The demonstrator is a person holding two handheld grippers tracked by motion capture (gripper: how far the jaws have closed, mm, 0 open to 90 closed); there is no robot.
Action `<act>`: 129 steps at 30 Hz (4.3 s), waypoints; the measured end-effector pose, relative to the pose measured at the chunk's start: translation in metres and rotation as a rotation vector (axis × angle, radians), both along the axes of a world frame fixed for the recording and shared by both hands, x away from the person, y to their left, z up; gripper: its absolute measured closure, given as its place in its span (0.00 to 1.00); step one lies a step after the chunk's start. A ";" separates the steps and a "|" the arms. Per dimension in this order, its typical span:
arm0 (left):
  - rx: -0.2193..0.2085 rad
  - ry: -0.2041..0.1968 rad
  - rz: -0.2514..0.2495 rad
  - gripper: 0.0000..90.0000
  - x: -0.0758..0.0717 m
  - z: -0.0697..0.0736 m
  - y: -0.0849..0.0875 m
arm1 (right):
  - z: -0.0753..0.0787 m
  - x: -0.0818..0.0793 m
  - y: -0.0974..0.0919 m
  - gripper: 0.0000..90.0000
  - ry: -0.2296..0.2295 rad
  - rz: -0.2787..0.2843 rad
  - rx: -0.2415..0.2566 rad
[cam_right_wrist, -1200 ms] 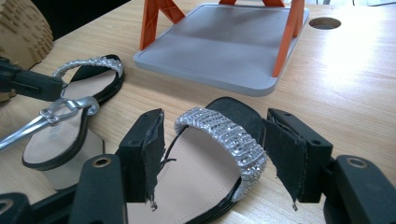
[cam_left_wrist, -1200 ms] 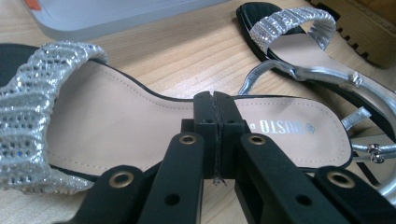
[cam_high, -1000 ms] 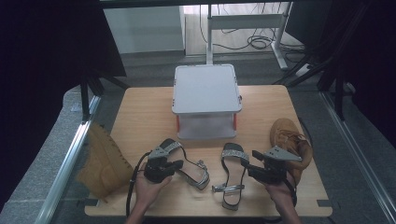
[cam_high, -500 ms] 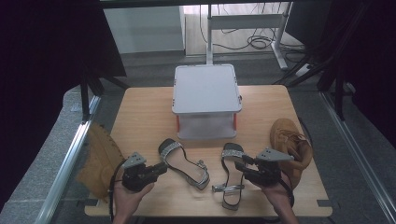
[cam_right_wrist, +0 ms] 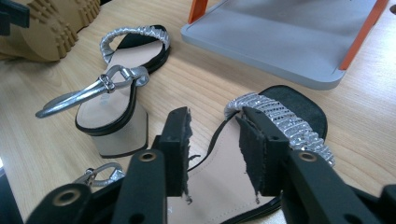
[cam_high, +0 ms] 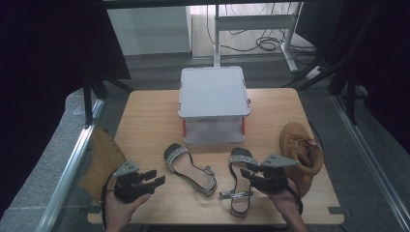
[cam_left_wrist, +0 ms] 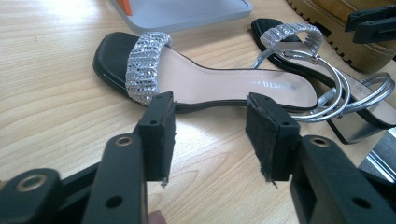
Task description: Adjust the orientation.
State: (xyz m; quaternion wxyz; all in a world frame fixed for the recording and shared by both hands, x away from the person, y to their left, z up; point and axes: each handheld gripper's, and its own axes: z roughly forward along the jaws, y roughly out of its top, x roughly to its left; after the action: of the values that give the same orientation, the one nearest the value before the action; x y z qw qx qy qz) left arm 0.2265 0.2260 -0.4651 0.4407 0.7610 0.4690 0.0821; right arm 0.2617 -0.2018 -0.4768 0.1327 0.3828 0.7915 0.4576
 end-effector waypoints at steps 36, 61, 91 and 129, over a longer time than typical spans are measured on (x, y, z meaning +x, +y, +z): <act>-0.023 -0.004 0.016 0.48 -0.001 0.001 0.007 | 0.012 0.016 0.087 1.00 0.095 0.208 -0.215; -0.030 0.002 0.041 0.48 -0.001 0.001 0.016 | 0.002 0.011 0.124 1.00 0.157 0.307 -0.360; -0.042 -0.014 0.065 0.48 -0.004 0.005 0.025 | -0.002 -0.004 0.180 1.00 0.154 0.424 -0.372; -0.057 -0.027 0.113 0.48 -0.006 0.008 0.042 | -0.022 -0.009 0.233 0.99 0.144 0.479 -0.143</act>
State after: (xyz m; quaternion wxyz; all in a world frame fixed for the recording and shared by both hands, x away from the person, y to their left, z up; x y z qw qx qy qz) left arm 0.2207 0.2684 -0.4566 0.4630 0.7192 0.5076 0.1037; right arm 0.2525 0.0311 -0.4990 -0.0093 0.2059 0.8972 0.3906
